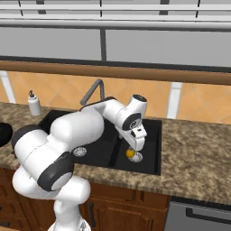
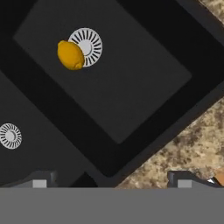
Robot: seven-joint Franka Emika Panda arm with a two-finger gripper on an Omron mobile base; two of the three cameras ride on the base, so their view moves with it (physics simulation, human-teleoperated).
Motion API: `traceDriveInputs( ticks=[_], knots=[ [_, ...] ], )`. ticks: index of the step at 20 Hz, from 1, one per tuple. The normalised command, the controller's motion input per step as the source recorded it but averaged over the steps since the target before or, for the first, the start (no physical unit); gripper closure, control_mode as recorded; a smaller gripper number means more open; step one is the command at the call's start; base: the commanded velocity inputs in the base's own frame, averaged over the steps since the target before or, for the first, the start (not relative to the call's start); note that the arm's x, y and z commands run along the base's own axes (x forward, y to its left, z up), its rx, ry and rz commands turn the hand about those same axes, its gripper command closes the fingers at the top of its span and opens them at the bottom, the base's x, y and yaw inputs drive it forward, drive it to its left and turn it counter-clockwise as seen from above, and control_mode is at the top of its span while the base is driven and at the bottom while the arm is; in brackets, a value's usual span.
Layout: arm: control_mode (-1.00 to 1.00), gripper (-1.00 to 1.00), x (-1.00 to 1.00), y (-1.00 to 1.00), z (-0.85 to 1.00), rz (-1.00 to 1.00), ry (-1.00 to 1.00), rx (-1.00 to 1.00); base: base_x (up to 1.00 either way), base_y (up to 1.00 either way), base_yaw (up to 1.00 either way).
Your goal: Pick the lemon from the sink and place it in the bowl. Then pick the bowl and place it in the microwave. Then close the microwave door and press the start button.
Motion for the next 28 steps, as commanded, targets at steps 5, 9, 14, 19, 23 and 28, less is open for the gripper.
traceDriveInputs(
  ticks=[5,9,14,19,23,28],
  knots=[
    [-1.00,-1.00,0.42,0.00,-0.41,-0.02,0.01,0.01,0.00,0.00,0.00],
    [-1.00,-1.00,0.44,0.00,-0.36,-0.05,0.00,0.00,0.00,0.00,0.00],
    [-1.00,-1.00,0.48,0.00,-0.34,-0.03,0.00,0.00,0.00,0.00,0.00],
    [-1.00,-1.00,0.43,-0.05,-0.19,0.00,0.00,0.00,0.00,0.00,0.00],
    [-1.00,-1.00,0.04,-0.09,-0.20,0.00,0.01,0.00,0.00,0.00,0.00],
    [-1.00,-1.00,0.01,-0.06,-0.24,0.00,-0.01,0.00,0.00,0.00,0.00]
  ],
)
